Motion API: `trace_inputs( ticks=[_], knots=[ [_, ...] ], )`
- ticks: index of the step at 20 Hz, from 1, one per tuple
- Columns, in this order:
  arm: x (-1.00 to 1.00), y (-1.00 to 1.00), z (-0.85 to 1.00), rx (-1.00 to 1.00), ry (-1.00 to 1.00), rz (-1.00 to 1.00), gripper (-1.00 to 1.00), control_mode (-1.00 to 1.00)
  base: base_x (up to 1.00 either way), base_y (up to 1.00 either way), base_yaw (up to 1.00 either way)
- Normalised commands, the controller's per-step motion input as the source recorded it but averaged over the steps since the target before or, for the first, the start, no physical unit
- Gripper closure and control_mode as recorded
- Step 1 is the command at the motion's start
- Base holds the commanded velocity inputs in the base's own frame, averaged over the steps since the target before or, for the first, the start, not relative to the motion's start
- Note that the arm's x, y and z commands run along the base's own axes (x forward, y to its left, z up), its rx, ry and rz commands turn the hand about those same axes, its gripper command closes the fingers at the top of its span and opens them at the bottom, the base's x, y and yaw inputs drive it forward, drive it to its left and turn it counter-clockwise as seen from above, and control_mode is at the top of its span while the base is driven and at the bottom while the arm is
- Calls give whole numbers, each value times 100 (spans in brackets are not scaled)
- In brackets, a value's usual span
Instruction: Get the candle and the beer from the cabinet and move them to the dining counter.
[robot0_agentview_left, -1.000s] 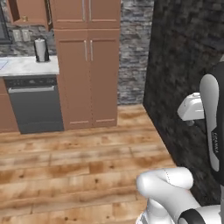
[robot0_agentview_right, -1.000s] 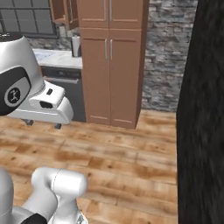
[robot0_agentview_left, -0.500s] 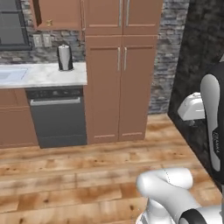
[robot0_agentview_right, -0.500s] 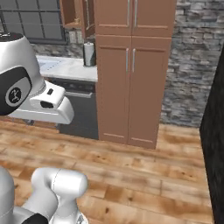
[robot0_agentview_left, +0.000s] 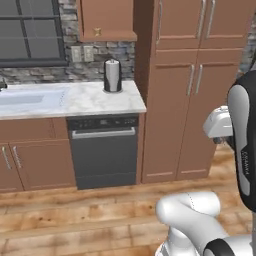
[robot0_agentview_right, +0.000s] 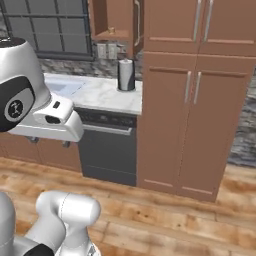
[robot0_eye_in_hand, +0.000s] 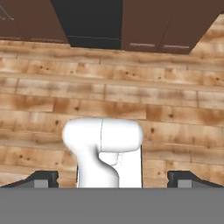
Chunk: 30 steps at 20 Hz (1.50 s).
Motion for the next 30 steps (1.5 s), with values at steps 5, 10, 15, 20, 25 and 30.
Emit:
trace_inputs(
  ticks=[5,10,15,20,25,30],
  knots=[
    [0,0,0,0,0,0,-100,100,99,69,0],
    [0,0,0,0,0,0,-100,100,84,75,0],
    [0,0,0,0,0,0,-100,100,62,30,-2],
    [0,0,0,0,0,0,-100,100,36,-5,-17],
    [0,0,0,0,0,0,-100,100,44,-1,-29],
    [0,0,0,0,0,0,-100,100,43,0,-9]
  ],
)
